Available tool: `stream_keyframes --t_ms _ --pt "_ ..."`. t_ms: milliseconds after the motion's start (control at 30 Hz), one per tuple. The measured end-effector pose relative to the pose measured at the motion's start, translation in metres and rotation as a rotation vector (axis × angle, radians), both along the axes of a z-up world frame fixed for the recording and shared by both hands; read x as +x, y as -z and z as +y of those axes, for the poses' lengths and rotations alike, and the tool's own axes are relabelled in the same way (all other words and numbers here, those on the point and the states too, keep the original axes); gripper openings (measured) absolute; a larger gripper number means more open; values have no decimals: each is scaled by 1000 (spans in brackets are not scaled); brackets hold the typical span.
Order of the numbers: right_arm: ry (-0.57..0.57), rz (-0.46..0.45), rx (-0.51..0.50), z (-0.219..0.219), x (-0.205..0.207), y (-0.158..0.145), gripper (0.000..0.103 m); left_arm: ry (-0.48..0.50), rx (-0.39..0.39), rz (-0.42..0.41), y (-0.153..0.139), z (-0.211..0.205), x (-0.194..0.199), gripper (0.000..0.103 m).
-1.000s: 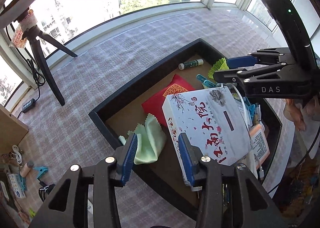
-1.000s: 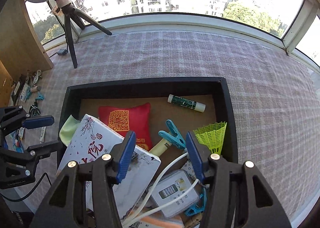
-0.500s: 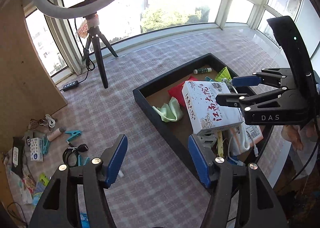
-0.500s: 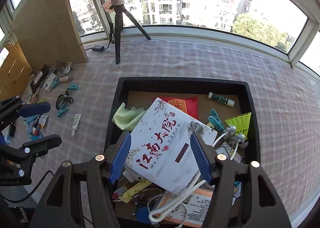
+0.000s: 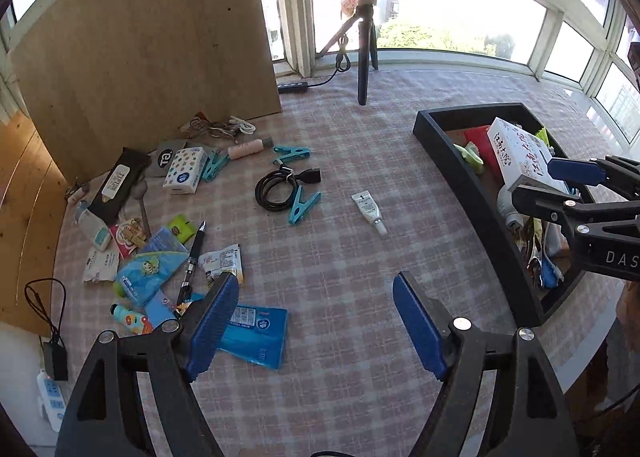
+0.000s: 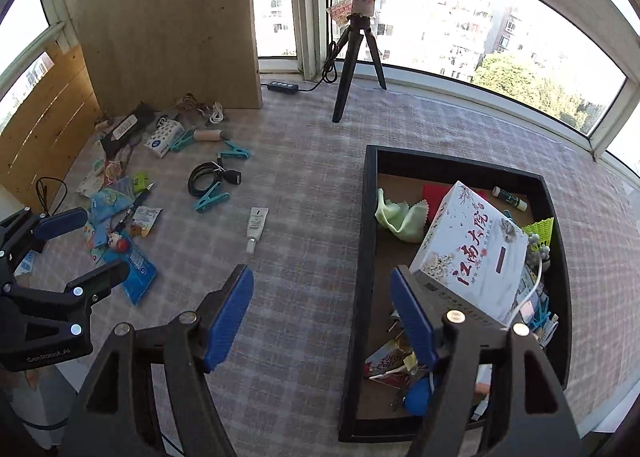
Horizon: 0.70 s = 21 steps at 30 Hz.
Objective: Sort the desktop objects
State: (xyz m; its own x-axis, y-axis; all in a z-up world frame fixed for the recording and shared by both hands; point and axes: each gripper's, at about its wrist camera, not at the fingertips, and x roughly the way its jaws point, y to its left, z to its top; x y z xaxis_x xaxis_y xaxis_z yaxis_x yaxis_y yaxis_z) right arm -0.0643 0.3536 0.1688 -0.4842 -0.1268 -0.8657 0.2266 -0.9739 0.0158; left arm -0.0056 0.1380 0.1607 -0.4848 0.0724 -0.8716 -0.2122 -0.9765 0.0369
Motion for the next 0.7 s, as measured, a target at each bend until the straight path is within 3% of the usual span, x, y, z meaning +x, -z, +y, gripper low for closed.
stream_keyframes --t_ms 233,367,700 --pt "-37 4 -52 -59 34 7 70 -112 -9 -32 8 -58 29 78" --pt "-56 13 -28 -83 51 14 70 -142 -15 -43 13 -81 39 78" --pt "-35 -43 -37 -98 71 43 70 -154 -9 -20 14 -110 59 78"
